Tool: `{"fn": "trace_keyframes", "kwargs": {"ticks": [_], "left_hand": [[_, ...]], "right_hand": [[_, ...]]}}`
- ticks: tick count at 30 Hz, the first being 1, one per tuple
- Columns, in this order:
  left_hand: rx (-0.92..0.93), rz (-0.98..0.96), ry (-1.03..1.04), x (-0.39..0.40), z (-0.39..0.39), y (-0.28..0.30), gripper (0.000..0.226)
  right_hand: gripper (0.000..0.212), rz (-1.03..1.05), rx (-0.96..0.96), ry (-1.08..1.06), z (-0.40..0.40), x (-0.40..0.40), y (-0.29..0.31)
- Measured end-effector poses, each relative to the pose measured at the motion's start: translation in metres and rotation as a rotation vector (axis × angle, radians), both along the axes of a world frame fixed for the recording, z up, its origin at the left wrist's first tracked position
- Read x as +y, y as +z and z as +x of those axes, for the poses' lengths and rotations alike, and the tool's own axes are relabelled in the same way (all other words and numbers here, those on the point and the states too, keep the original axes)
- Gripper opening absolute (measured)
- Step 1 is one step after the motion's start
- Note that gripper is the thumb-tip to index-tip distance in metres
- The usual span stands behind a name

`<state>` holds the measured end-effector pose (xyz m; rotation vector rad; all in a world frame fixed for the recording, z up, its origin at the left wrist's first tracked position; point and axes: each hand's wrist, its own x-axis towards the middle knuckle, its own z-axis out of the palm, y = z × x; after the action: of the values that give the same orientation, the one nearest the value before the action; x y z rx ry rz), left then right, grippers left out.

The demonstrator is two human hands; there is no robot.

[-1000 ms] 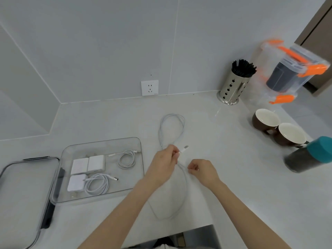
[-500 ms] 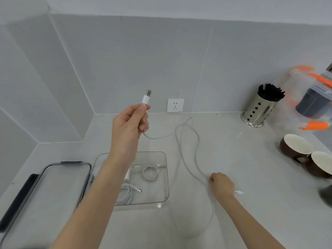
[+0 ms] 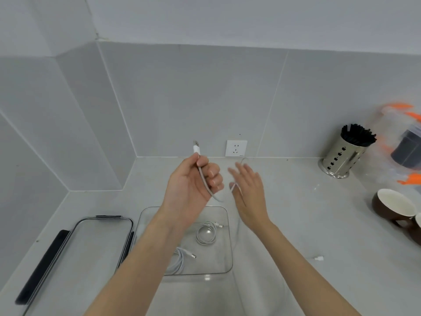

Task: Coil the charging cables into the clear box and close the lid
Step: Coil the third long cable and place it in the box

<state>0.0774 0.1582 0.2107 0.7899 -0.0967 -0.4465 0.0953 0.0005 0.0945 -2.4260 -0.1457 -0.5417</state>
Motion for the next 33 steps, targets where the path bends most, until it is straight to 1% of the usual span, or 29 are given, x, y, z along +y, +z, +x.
{"fn": "trace_keyframes", "kwargs": {"ticks": [2, 3, 4, 5, 6, 7, 8, 9, 12, 15, 16, 20, 22, 24, 26, 28, 30, 31, 32, 33], "left_hand": [[-0.023, -0.026, -0.019, 0.004, 0.004, 0.008, 0.035], [-0.043, -0.014, -0.017, 0.008, 0.008, 0.012, 0.035], [-0.062, 0.012, -0.014, 0.011, 0.011, 0.015, 0.035], [-0.074, 0.045, -0.013, 0.013, 0.013, 0.016, 0.035], [-0.076, 0.08, -0.019, 0.015, 0.014, 0.016, 0.036], [-0.07, 0.118, -0.035, 0.016, 0.014, 0.014, 0.036], [-0.06, 0.157, -0.051, 0.016, 0.012, 0.012, 0.036], [-0.052, 0.201, -0.058, 0.015, 0.009, 0.008, 0.037], [-0.026, 0.338, -0.037, 0.011, -0.001, -0.008, 0.038], [-0.007, 0.482, 0.008, 0.008, -0.005, -0.032, 0.039], [-0.004, 0.523, 0.033, 0.006, -0.005, -0.039, 0.039], [0.01, 0.571, 0.135, -0.002, 0.0, -0.057, 0.036], [0.034, 0.55, 0.134, -0.005, 0.005, -0.063, 0.036], [0.076, 0.437, 0.12, -0.005, 0.013, -0.068, 0.043], [0.156, 0.267, 0.109, -0.002, 0.023, -0.07, 0.049], [0.247, 0.123, 0.102, 0.004, 0.034, -0.07, 0.046], [0.299, 0.031, 0.111, 0.012, 0.045, -0.065, 0.044], [0.304, -0.006, 0.121, 0.017, 0.049, -0.062, 0.044], [0.294, -0.031, 0.12, 0.023, 0.053, -0.057, 0.044], [0.276, -0.036, 0.105, 0.027, 0.055, -0.052, 0.043]], "right_hand": [[0.049, -0.216, 0.006, 0.116, -0.003, 0.008, -0.01], [0.053, -0.31, 0.009, 0.181, -0.004, 0.013, -0.015], [0.059, -0.363, 0.069, 0.247, -0.007, 0.019, -0.018], [0.063, -0.374, 0.154, 0.298, -0.011, 0.024, -0.019], [0.06, -0.349, 0.237, 0.329, -0.012, 0.028, -0.017], [0.051, -0.305, 0.302, 0.336, -0.011, 0.029, -0.015], [0.042, -0.262, 0.327, 0.333, -0.009, 0.029, -0.01], [0.037, -0.23, 0.344, 0.323, -0.005, 0.029, -0.003], [0.04, -0.132, 0.414, 0.248, 0.009, 0.024, 0.023], [0.043, 0.114, 0.408, 0.125, 0.023, 0.021, 0.05], [0.038, 0.178, 0.393, 0.109, 0.025, 0.021, 0.057], [0.019, 0.223, 0.366, 0.103, 0.02, 0.033, 0.079], [0.014, 0.222, 0.367, 0.122, 0.013, 0.041, 0.085], [0.013, 0.154, 0.32, 0.163, 0.004, 0.05, 0.086], [0.021, 0.112, 0.256, 0.234, -0.007, 0.058, 0.084], [0.035, 0.006, 0.203, 0.305, -0.018, 0.065, 0.075], [0.044, -0.11, 0.201, 0.31, -0.03, 0.072, 0.057], [0.045, -0.188, 0.171, 0.308, -0.036, 0.074, 0.05], [0.045, -0.272, 0.168, 0.32, -0.039, 0.071, 0.039], [0.044, -0.269, 0.283, 0.297, -0.038, 0.065, 0.032]]}}
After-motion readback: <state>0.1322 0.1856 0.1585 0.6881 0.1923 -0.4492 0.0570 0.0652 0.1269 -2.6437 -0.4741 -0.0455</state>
